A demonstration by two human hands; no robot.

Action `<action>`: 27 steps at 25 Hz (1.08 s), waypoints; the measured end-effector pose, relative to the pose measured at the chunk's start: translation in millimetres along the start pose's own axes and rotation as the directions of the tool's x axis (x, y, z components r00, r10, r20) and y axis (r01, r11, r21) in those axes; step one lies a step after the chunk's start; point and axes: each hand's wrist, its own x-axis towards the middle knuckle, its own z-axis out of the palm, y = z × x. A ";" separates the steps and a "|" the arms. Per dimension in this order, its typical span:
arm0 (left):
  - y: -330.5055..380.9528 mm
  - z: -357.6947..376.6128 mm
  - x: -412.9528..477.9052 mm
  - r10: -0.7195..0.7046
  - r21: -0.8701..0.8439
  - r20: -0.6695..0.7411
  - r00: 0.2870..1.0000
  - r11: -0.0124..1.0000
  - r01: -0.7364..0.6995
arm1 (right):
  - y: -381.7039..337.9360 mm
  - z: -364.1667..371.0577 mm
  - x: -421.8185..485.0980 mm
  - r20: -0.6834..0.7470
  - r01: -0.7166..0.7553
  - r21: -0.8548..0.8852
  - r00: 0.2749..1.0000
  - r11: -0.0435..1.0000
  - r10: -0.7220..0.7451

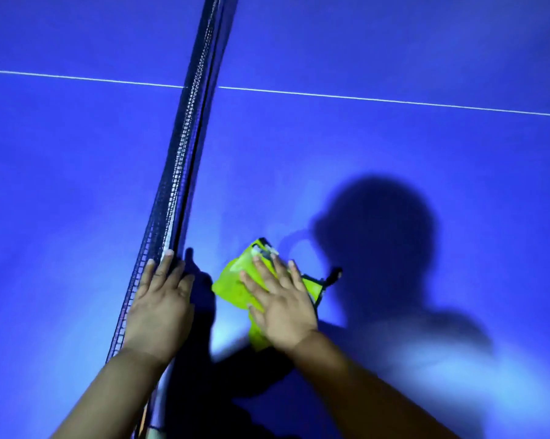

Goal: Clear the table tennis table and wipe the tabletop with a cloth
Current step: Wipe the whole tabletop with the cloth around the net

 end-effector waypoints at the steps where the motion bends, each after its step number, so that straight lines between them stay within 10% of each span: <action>1: 10.1 0.7 7.5 0.022 0.000 0.018 1.000 1.000 -0.022 | 23.9 -4.8 -3.1 -0.030 -0.067 0.010 0.997 0.998 0.067; 15: 57.6 -8.1 57.5 -0.056 -0.036 0.250 0.967 0.997 0.068 | 244.9 -63.5 23.2 -0.028 -0.728 0.119 0.677 0.675 0.735; 21: 50.9 1.9 55.5 -0.030 -0.081 0.160 0.987 0.996 0.044 | 127.0 -38.7 95.8 -0.023 -0.320 -0.010 0.947 0.947 0.320; 27: 3.4 -8.0 20.6 -0.132 0.012 0.011 0.991 0.991 0.132 | -16.9 -7.2 89.9 0.045 0.042 -0.022 0.998 0.999 -0.041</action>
